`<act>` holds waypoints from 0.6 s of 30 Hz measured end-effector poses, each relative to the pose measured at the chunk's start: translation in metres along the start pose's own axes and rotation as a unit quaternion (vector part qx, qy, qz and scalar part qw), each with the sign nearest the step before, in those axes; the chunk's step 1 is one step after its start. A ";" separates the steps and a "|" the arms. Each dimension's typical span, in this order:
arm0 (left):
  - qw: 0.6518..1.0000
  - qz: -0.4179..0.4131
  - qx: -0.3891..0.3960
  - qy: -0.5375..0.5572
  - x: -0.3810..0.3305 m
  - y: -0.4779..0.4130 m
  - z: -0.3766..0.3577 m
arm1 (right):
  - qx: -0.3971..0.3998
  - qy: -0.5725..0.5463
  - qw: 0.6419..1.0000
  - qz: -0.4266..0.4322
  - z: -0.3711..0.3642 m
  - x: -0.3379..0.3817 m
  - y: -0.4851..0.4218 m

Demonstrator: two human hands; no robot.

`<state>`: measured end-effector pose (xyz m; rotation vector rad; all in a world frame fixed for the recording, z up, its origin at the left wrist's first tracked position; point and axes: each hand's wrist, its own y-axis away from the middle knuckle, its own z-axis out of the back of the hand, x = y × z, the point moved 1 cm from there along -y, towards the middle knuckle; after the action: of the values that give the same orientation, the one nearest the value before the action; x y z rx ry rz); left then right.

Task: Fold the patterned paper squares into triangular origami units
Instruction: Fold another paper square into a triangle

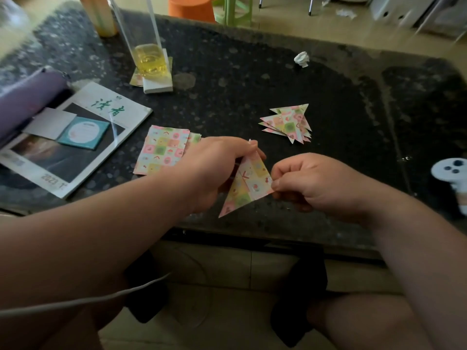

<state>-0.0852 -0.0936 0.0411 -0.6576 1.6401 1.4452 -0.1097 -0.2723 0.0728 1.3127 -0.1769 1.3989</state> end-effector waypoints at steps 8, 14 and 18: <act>0.983 -0.088 0.037 -0.155 -0.006 0.004 0.000 | 0.036 0.085 0.995 -0.034 0.002 0.004 0.006; 0.910 -0.148 0.056 -0.384 -0.018 0.006 -0.002 | -0.104 0.042 0.994 0.014 0.018 0.001 -0.001; 0.867 -0.185 0.067 -0.458 -0.023 0.007 0.000 | -0.070 -0.053 0.996 0.024 0.014 0.000 -0.007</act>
<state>-0.0791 -0.0957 0.0638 -0.1222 0.7890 1.0748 -0.0967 -0.2798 0.0743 1.2733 -0.3729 1.3340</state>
